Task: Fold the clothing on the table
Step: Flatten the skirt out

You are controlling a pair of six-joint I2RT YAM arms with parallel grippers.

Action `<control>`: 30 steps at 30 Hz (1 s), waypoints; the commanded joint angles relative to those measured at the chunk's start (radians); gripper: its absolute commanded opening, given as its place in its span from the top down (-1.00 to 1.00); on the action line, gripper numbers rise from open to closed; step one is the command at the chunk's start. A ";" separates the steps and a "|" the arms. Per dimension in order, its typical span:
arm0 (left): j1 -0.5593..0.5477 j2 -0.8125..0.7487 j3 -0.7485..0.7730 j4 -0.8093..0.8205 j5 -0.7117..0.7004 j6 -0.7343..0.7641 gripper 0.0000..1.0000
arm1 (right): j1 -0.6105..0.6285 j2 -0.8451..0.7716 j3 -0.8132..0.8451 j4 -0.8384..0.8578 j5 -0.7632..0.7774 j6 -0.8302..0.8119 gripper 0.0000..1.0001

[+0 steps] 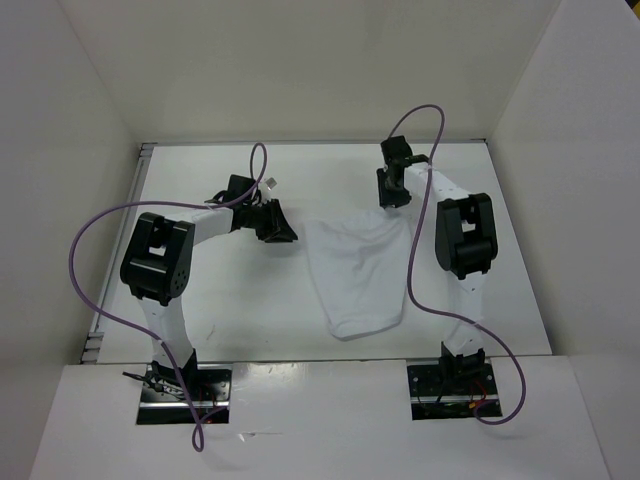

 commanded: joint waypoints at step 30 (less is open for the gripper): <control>0.162 -0.127 -0.028 -0.054 0.024 0.070 0.36 | 0.331 -0.309 0.201 -0.236 -0.197 0.093 1.00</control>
